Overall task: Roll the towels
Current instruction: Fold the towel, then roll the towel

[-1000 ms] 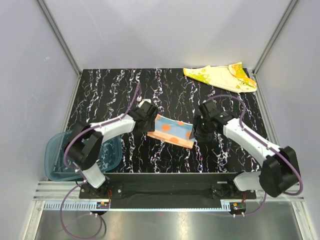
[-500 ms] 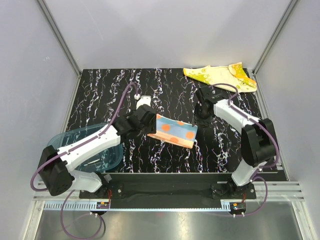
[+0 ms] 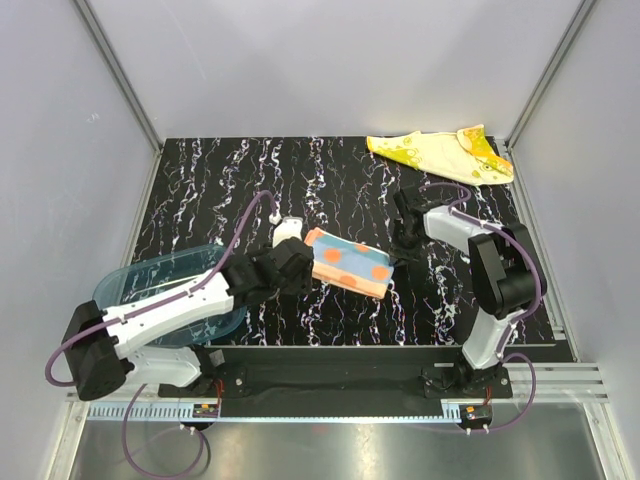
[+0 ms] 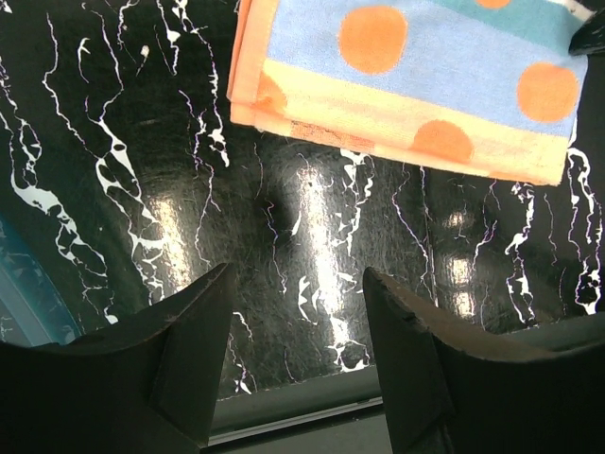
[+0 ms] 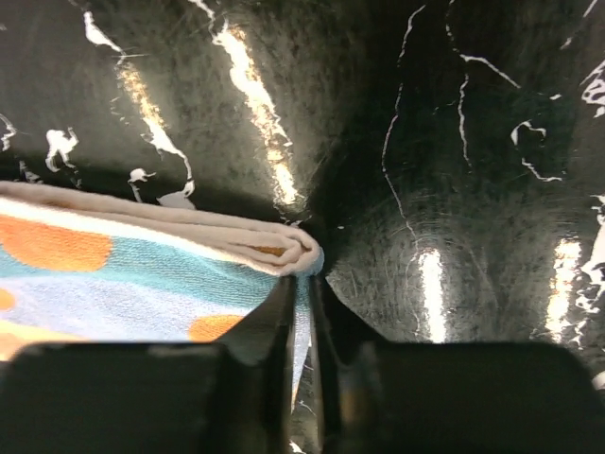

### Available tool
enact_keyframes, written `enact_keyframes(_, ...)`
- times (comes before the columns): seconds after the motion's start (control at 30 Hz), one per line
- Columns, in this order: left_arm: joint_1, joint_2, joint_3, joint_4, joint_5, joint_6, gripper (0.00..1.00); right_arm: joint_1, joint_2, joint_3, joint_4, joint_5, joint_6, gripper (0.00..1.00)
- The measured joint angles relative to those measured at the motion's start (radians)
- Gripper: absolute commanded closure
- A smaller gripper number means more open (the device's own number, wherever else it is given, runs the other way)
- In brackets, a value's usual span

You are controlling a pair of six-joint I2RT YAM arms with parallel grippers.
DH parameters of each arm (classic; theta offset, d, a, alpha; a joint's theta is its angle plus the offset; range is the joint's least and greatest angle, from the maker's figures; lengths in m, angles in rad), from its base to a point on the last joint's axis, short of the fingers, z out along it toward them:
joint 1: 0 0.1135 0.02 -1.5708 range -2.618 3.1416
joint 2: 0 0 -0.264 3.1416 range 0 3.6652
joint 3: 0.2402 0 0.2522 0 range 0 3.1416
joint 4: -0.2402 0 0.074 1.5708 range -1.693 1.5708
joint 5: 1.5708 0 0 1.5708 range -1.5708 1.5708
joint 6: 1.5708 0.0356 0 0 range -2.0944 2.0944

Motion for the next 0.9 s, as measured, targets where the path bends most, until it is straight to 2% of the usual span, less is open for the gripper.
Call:
enact_keyframes(0.1, -0.007, 0.008, 0.0, 0.0, -0.005, -0.006, 0.39, 0.0, -0.031, -0.041, 0.035, -0.009, 0.017, 1.0)
enact_keyframes(0.2, -0.008, 0.019, 0.0, 0.0, -0.011, -0.007, 0.39, 0.0, -0.087, -0.114, 0.066, -0.028, 0.045, 1.0)
enact_keyframes(0.3, -0.008, 0.031, 0.002, 0.0, -0.025, -0.006, 0.39, 0.01, -0.153, -0.194, 0.072, -0.062, 0.067, 0.89)
enact_keyframes(0.33, -0.008, 0.037, 0.003, -0.001, -0.029, -0.003, 0.39, 0.02, -0.172, -0.209, 0.056, -0.064, 0.072, 0.77)
enact_keyframes(0.4, -0.008, 0.053, 0.013, -0.007, -0.036, 0.0, 0.39, 0.038, -0.203, -0.223, 0.018, -0.06, 0.077, 0.68)
enact_keyframes(0.43, -0.008, 0.061, 0.02, -0.01, -0.038, 0.002, 0.39, 0.045, -0.222, -0.223, -0.004, -0.058, 0.077, 0.64)
enact_keyframes(0.5, -0.012, 0.07, 0.032, -0.014, -0.043, 0.009, 0.39, 0.05, -0.268, -0.221, -0.04, -0.05, 0.075, 0.62)
enact_keyframes(0.6, -0.033, 0.071, 0.045, -0.014, -0.057, 0.025, 0.39, 0.051, -0.36, -0.2, -0.085, -0.042, 0.071, 0.7)
enact_keyframes(0.63, -0.046, 0.072, 0.049, -0.013, -0.062, 0.035, 0.39, 0.051, -0.382, -0.192, -0.09, -0.042, 0.07, 0.75)
enact_keyframes(0.67, -0.066, 0.076, 0.055, -0.011, -0.068, 0.047, 0.38, 0.051, -0.407, -0.183, -0.091, -0.042, 0.068, 0.85)
enact_keyframes(0.73, -0.108, 0.089, 0.066, 0.005, -0.08, 0.075, 0.38, 0.051, -0.439, -0.174, -0.084, -0.056, 0.065, 0.93)
enact_keyframes(0.83, -0.174, 0.126, 0.084, 0.043, -0.09, 0.126, 0.38, 0.051, -0.438, -0.174, -0.05, -0.096, 0.064, 1.0)
enact_keyframes(0.9, -0.21, 0.159, 0.098, 0.073, -0.089, 0.165, 0.37, 0.051, -0.405, -0.177, -0.014, -0.125, 0.064, 1.0)
